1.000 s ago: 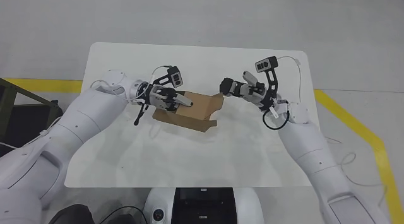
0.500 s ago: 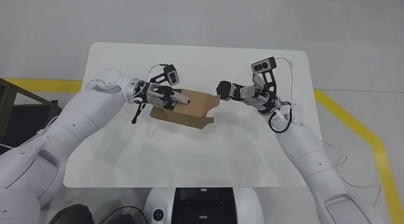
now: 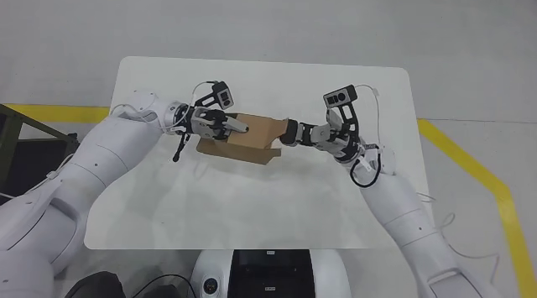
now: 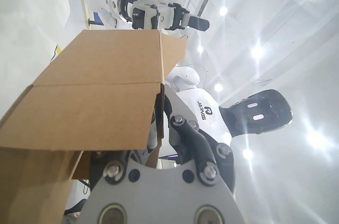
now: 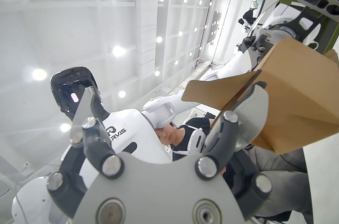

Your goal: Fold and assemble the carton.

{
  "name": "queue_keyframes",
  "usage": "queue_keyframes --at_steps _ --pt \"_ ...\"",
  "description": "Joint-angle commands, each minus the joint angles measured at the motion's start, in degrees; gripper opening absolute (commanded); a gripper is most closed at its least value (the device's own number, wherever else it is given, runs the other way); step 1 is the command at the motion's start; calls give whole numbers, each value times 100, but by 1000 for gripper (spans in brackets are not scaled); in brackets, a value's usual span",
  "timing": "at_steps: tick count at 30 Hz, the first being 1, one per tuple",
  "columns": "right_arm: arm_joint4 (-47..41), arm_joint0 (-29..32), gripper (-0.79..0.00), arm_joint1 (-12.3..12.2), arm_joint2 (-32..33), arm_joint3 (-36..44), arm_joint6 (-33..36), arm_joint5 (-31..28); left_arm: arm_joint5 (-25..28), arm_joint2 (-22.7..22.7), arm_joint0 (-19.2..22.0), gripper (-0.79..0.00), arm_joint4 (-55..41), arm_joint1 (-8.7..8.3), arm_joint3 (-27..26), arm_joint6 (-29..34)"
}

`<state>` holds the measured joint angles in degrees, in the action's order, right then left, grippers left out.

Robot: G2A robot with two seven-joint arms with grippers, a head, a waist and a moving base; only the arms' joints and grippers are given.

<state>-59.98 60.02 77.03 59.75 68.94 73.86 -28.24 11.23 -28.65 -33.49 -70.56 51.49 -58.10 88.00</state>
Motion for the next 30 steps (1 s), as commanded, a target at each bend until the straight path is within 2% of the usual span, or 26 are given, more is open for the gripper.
queue_keyframes --at_steps 1,21,30 --pt "57 25 0 7 -9 51 -22 -14 13 -15 -3 -785 9 4 13 0" --pt "612 124 0 123 -196 180 -556 -136 -7 -170 -58 -785 63 39 -210 0" --pt "894 258 0 -11 406 384 -633 -124 61 -223 -42 -785 260 56 132 0"
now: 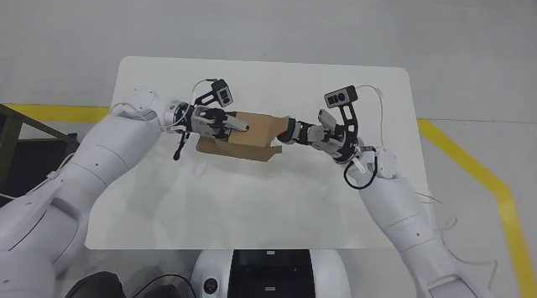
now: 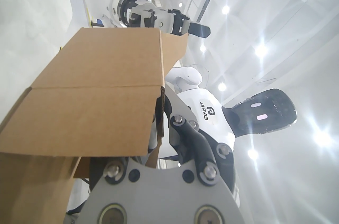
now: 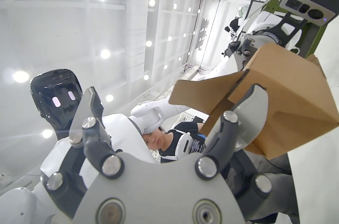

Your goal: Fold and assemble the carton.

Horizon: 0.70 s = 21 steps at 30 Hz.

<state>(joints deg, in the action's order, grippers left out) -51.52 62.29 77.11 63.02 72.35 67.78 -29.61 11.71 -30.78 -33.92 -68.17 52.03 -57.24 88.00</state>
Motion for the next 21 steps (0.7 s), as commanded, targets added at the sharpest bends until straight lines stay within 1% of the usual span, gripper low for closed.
queue_keyframes --at_steps 1,5,11,16,21 --pt "98 71 0 -39 155 94 -60 31 29 -21 1 -785 31 7 87 0" --pt "240 240 0 -91 309 392 -122 195 89 -108 -15 -785 -9 38 298 0" --pt "521 469 0 -111 240 786 -213 344 111 -256 -19 -785 -52 126 539 0" --pt "665 518 0 -93 95 877 -318 356 83 -355 -39 -785 -10 185 557 0" --pt "874 432 0 -65 20 730 -613 245 40 -441 -101 -785 41 212 439 0"
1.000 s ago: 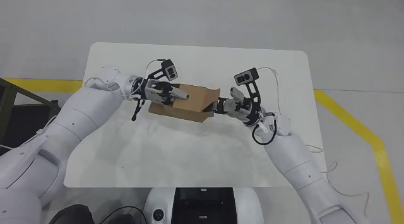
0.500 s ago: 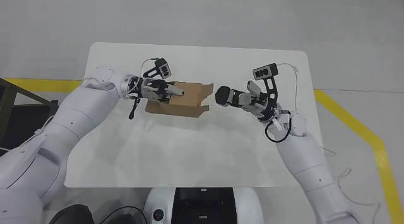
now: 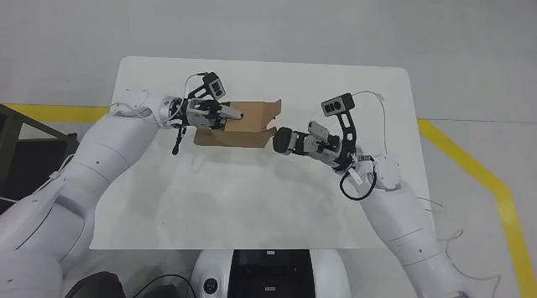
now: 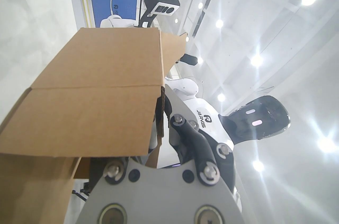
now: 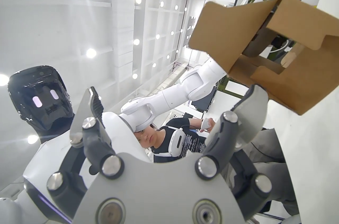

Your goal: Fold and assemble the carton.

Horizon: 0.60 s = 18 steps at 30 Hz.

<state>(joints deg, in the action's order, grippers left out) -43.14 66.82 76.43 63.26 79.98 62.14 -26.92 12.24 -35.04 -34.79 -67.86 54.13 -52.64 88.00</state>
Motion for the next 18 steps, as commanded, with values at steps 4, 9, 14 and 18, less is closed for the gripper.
queue_keyframes --at_steps 4,9,14,18 --pt "106 -84 0 16 -21 -101 -147 -103 -60 -74 -77 -785 66 5 -126 0" --pt "230 -137 0 16 12 -137 -241 -216 -116 -118 -150 -785 138 6 -232 0" --pt "312 -179 0 8 58 -158 -287 -247 -146 -176 -195 -785 167 7 -292 0" --pt "286 -191 0 9 55 -164 -275 -243 -176 -218 -219 -785 193 5 -309 0"
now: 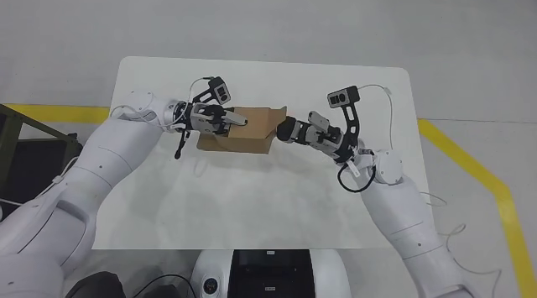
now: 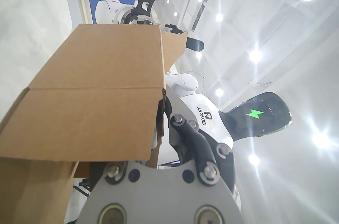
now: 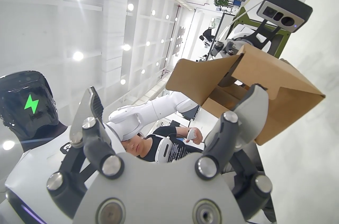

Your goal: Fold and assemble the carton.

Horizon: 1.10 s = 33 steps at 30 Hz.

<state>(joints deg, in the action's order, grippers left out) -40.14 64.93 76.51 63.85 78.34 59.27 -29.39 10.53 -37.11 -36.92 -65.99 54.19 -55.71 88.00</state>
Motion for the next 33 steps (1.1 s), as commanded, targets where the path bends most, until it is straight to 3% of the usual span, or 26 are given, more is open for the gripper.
queue_keyframes --at_steps 1,13,33 --pt "-31 -4 0 1 -7 -2 29 9 -7 -23 -13 -785 8 -2 5 0" --pt "-37 30 0 -15 72 46 -27 1 -35 -130 -74 -785 76 6 -10 0" --pt "-306 -116 0 86 -325 -129 118 137 -65 -223 -155 -785 158 -2 -210 0"
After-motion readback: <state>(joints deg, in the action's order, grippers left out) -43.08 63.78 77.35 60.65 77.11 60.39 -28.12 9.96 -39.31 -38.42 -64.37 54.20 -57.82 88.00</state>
